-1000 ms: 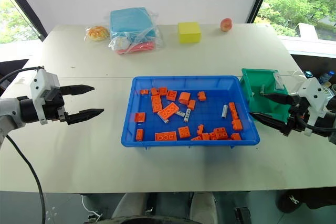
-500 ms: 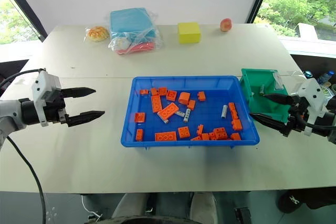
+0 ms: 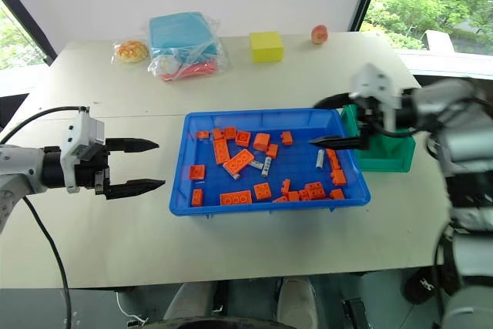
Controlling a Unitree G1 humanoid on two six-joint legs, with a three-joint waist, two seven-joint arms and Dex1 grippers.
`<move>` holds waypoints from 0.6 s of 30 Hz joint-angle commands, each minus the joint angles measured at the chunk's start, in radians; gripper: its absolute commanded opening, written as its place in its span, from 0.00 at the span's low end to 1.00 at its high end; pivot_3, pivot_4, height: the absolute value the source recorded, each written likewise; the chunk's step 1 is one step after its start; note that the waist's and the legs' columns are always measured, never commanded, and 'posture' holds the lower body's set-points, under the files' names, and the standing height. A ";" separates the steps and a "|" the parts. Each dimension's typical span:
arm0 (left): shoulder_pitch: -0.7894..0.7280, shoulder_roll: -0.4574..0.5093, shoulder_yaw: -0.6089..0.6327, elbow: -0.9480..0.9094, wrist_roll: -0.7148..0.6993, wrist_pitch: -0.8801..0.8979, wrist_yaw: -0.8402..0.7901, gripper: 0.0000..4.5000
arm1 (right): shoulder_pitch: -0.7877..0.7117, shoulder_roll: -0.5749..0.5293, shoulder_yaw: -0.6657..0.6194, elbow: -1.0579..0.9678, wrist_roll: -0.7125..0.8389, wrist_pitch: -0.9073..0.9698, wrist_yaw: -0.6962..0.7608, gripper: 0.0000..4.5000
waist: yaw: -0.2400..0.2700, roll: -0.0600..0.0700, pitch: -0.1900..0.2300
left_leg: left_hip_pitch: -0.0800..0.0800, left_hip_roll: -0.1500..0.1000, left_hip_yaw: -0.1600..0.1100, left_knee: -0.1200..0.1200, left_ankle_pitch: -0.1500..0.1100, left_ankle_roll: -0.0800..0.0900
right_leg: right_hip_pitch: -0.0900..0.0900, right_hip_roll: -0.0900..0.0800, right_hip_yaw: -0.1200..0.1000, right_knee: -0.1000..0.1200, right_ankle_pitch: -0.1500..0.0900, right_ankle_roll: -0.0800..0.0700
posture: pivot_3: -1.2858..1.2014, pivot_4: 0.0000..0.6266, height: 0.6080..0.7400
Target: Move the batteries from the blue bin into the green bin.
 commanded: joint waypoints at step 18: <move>0.115 0.025 0.122 -0.240 -0.088 0.094 0.081 1.00 | -0.500 0.547 0.411 0.934 -0.398 -0.725 0.042 0.95 | 0.001 -0.008 0.002 | 0.002 0.001 0.009 0.001 0.003 -0.003 | -0.011 0.016 0.034 0.014 0.001 -0.002 | 0.52 0.24 0.72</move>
